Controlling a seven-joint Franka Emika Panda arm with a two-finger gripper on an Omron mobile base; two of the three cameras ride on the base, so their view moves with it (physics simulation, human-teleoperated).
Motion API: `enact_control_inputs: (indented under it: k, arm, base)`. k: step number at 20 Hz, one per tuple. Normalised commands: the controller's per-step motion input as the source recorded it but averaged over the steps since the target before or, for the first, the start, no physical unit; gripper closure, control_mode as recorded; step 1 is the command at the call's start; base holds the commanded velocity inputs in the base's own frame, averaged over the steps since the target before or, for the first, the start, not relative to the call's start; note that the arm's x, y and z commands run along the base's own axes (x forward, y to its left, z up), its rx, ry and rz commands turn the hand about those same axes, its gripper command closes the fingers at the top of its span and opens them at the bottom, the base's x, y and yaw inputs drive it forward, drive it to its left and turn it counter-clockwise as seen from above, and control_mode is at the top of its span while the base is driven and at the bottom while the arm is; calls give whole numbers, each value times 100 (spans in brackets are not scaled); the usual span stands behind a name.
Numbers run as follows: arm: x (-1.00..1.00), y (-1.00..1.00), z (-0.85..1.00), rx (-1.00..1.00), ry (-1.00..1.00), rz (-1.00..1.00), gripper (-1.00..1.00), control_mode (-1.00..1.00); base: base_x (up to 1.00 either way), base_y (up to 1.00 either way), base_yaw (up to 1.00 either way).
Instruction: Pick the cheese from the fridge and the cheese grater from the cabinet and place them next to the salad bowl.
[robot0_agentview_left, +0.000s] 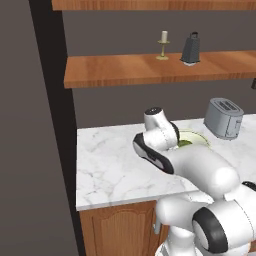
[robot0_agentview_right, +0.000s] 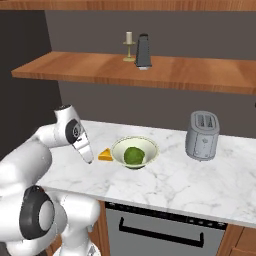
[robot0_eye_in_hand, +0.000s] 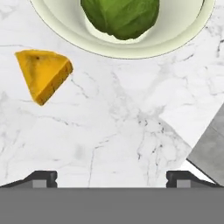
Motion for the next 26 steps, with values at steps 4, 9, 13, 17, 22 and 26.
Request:
enact_control_inputs:
  k: [4,9,13,17,22,26]
  arm:
    - [-28,0,58,0,-10,10,-100,-100]
    - [-23,-1,49,0,-11,4,-100,-100]
    - [-26,-3,56,0,-16,0,-100,-100]
    - [-32,-4,43,0,-20,0,-100,-100]
    - [-38,-5,52,0,-23,0,-100,-100]
    - [-40,-10,55,0,-21,0,-100,-100]
  base:
    - [0,0,0]
    - [0,0,0]
    - [0,0,0]
    - [0,0,0]
    - [0,0,0]
    - [0,0,0]
